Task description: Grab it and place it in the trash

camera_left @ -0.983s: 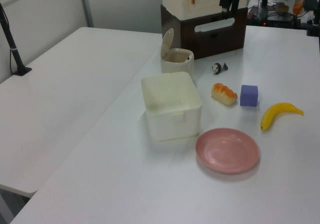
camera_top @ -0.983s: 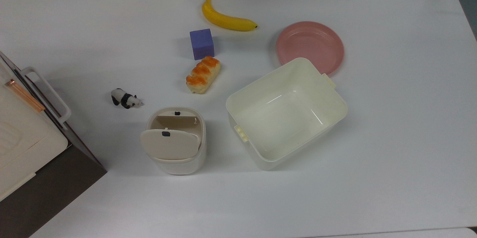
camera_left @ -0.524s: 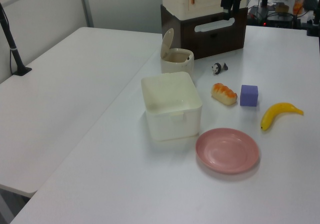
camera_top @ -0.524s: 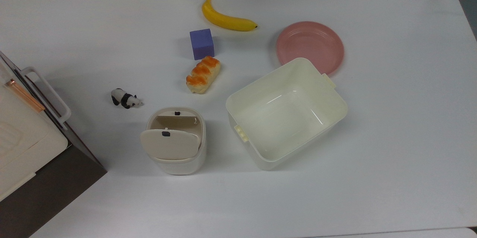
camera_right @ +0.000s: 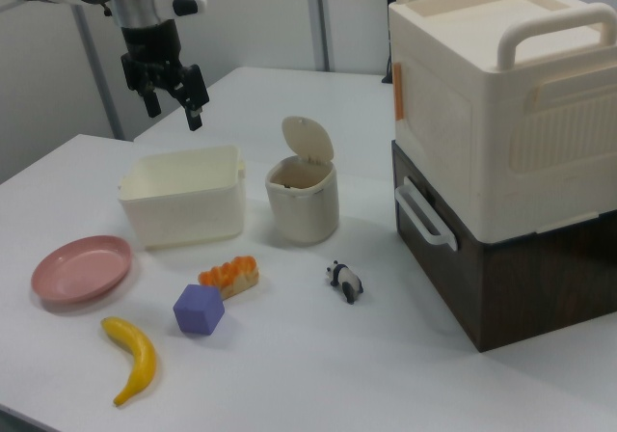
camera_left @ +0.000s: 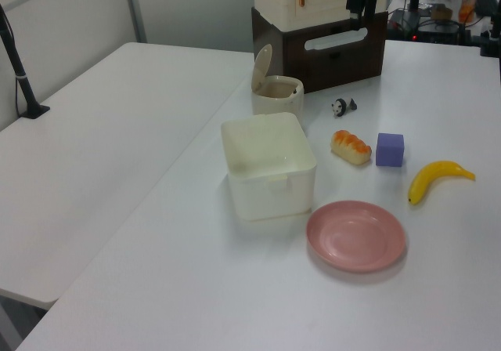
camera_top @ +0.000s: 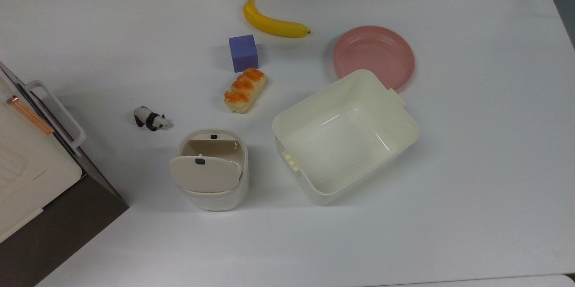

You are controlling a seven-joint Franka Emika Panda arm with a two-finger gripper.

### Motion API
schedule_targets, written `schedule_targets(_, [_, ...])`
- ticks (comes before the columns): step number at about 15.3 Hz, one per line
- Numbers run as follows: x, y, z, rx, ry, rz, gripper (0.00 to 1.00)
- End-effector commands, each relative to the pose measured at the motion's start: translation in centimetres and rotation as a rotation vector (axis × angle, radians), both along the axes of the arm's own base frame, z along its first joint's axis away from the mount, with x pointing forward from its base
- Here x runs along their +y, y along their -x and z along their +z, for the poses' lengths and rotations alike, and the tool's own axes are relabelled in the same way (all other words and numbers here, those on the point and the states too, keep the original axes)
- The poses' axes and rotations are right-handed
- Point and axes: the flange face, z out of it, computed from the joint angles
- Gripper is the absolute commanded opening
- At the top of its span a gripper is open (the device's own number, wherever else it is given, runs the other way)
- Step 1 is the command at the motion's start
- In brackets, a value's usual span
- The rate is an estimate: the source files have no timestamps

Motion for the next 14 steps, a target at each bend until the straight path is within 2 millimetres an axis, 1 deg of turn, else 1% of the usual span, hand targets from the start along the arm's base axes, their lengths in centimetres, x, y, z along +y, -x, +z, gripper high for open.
schedule_targets(1, [0.9, 0.8, 0.1, 0.005, 0.007, 0.0, 1.0])
schedule_targets(3, [1.4, 0.6, 0.5, -0.029, 0.006, 0.007, 1.0])
schedule_targets(6, [1.2, 0.0, 0.5, -0.067, 0.002, -0.001, 1.0])
schedule_targets(10, [1.1, 0.0, 0.5, -0.064, 0.005, 0.011, 1.0])
schedule_targets(12, [1.5, 0.2, 0.8, -0.07, 0.005, 0.015, 1.0])
schedule_targets(14, [1.0, 0.4, 1.1, -0.076, 0.008, 0.007, 1.0])
